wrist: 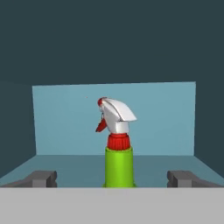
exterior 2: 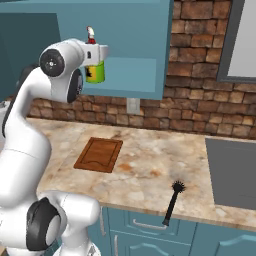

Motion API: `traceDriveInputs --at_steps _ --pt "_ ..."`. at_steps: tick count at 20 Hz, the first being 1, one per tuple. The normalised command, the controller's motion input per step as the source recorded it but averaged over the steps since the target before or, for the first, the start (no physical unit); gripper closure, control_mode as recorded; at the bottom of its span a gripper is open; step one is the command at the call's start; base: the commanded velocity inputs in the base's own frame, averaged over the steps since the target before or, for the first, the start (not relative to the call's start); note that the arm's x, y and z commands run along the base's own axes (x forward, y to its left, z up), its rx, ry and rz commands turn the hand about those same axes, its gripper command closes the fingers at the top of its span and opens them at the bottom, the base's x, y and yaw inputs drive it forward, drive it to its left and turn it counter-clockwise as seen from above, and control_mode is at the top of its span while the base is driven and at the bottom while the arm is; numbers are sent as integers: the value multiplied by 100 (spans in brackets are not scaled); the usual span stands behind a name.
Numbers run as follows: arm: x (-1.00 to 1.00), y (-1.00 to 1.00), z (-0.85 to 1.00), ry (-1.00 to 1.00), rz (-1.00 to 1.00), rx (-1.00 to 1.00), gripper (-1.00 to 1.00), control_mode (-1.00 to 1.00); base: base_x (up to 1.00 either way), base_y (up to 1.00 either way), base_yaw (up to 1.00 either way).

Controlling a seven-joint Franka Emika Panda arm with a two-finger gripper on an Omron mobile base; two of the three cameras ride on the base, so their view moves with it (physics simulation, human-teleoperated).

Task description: Grab the spray bottle from the cabinet, then place it next to the cutting board for sanitizing. Then grab the dish brush from the countertop next to the sink and place it next to the cutting board.

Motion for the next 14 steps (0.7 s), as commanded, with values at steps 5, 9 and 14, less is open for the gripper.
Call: traceDriveInputs --at_steps 5,9,14 --pt "38 0 0 0 0 0 -100 -100 0 0 0" --pt "14 0 0 0 0 0 -100 -100 0 0 0" --pt "38 0 0 0 0 0 -100 -100 0 0 0"
